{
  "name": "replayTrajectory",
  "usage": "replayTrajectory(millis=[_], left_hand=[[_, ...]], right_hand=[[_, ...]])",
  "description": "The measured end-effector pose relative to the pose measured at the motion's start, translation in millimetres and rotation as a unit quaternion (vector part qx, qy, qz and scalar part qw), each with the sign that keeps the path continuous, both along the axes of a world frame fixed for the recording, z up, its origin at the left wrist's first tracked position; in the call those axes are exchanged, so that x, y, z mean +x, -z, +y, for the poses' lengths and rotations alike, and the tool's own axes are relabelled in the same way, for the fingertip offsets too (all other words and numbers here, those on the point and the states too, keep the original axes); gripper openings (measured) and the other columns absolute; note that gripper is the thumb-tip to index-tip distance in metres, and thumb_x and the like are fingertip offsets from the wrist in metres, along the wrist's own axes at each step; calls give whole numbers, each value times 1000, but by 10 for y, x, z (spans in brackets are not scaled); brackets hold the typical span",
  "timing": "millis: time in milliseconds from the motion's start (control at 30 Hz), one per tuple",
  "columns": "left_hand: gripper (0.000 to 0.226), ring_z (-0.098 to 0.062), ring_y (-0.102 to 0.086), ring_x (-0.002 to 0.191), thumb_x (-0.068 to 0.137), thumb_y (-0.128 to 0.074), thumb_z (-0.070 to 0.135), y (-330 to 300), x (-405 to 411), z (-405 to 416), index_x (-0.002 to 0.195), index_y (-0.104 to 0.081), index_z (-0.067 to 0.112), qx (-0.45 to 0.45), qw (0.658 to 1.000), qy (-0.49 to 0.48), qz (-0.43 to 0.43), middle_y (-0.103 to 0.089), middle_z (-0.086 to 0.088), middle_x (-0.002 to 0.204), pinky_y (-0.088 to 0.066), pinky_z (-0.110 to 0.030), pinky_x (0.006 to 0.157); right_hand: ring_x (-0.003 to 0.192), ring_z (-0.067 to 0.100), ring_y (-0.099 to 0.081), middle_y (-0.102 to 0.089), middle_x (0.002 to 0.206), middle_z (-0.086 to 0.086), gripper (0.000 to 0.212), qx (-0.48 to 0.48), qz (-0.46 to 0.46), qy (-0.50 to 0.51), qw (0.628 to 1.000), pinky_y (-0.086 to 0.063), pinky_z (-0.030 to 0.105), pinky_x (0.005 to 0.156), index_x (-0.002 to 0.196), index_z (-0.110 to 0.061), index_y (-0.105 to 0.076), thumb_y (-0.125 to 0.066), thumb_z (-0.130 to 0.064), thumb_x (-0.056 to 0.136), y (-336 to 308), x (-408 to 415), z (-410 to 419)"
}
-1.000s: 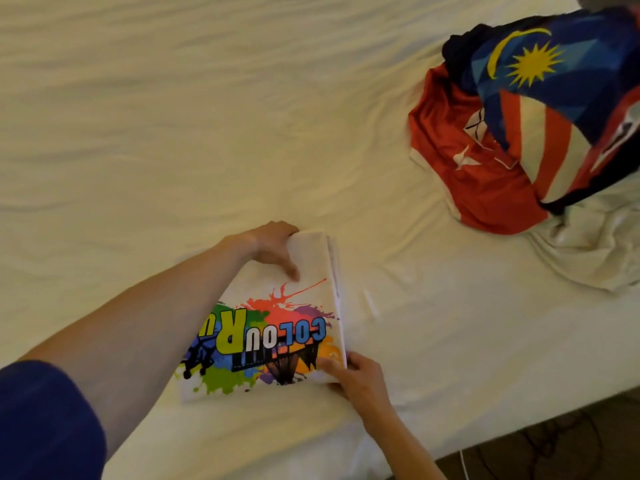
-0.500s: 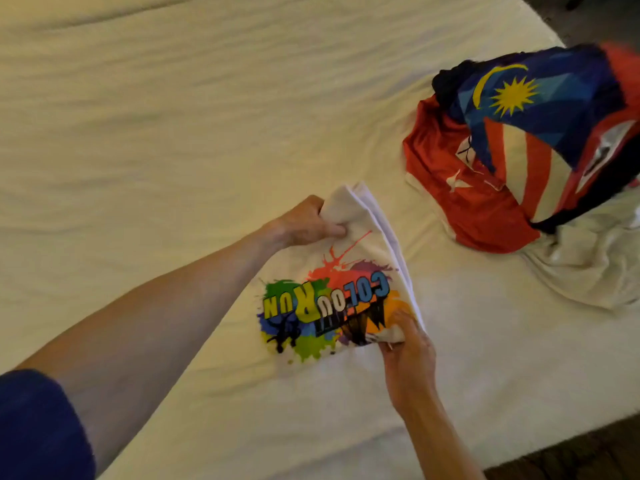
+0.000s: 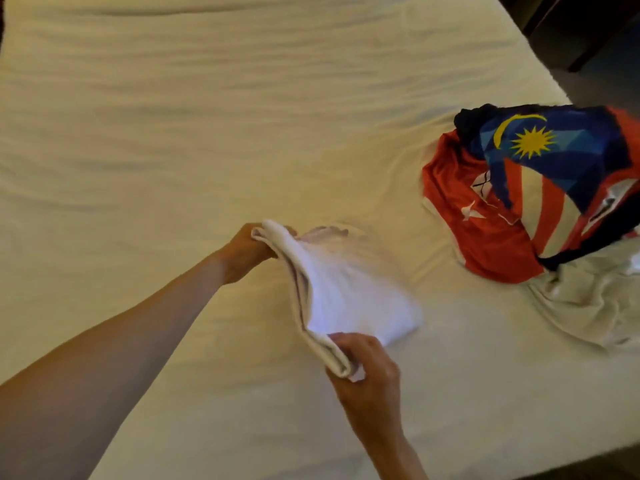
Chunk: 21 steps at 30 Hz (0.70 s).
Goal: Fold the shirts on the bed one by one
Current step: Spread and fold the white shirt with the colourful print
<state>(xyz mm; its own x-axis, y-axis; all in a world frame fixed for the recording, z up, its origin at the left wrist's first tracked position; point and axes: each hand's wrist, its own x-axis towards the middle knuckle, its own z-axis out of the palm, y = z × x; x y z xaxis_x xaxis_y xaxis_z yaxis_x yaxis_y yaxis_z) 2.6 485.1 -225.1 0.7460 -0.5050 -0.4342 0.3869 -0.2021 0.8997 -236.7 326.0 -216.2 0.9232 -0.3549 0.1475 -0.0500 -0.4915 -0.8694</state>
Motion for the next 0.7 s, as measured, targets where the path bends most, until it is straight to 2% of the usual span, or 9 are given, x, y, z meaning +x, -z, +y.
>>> replayTrajectory(millis=[67, 133, 233, 300, 367, 467, 533, 600, 700], left_hand=[[35, -25, -59, 100, 82, -46, -26, 301, -219, 395, 86, -68, 1, 95, 995, -10, -14, -65, -16, 103, -49, -32, 83], [38, -23, -59, 97, 77, -40, -26, 492, -405, 680, 76, -67, 1, 164, 985, -29, -36, -65, -14, 100, -48, -17, 74], [43, -18, -61, 95, 77, -41, -21, 588, -490, 892, 71, -71, 8, 200, 974, -62, -83, -68, -4, 98, -45, -6, 70], [43, -19, -63, 99, 76, -43, -20, 573, -505, 1006, 76, -75, 10, 219, 966, -89, -101, -69, -2, 101, -47, -12, 79], [42, -22, -64, 105, 81, -49, -14, 627, -583, 1186, 99, -77, 12, 259, 946, -170, -96, -70, -5, 110, -51, -29, 92], [34, -31, -65, 107, 95, -51, 4, 689, -1042, 1399, 124, -67, 14, 304, 888, -344, -4, -68, -11, 117, -53, -47, 96], [23, -30, -66, 99, 99, -54, 19, 692, -1499, 1380, 117, -69, 14, 328, 872, -363, 16, -71, -12, 109, -54, -46, 91], [17, -23, -64, 87, 98, -58, 28, 678, -1976, 1295, 104, -71, 17, 340, 875, -346, 2, -72, -6, 96, -51, -36, 80], [15, -19, -61, 71, 94, -66, 33, 655, -2421, 1151, 88, -68, 19, 342, 871, -352, -25, -67, 2, 74, -42, -31, 64]], right_hand=[[82, 15, -65, -68, 88, -15, 25, -71, 50, -65, 994, -53, 35, 69, 83, -20, -72, -82, -3, 67, 364, -200, 246], [83, 17, -65, -68, 90, -17, 27, -129, 82, -97, 984, -50, 34, 70, 82, -22, -72, -83, -8, 63, 606, -359, 423], [80, 16, -62, -69, 93, -17, 25, -149, 75, -106, 980, -48, 29, 70, 83, -25, -71, -79, -13, 63, 671, -439, 681], [78, 16, -62, -69, 93, -15, 20, -128, 78, -134, 980, -51, 27, 67, 83, -24, -71, -76, -13, 67, 601, -440, 918], [85, 16, -68, -72, 101, -10, 17, -69, 104, -197, 972, -54, 24, 73, 92, -22, -75, -77, -18, 76, 522, -441, 1144], [127, 7, -54, -57, 139, -8, 36, 26, 224, -271, 936, -41, 21, 106, 128, -24, -66, -60, -39, 96, 408, -360, 1257], [138, 10, -41, -45, 149, -6, 41, 8, 239, -177, 955, -31, 23, 114, 137, -22, -58, -58, -34, 99, 364, -265, 1122], [137, 25, -41, -45, 149, 7, 44, -88, 229, -18, 969, -37, 38, 108, 137, -14, -56, -65, -24, 95, 396, -200, 841], [123, 34, -46, -50, 137, 11, 49, -135, 325, 139, 926, -44, 47, 94, 131, -12, -55, -70, -31, 89, 488, -114, 329]])
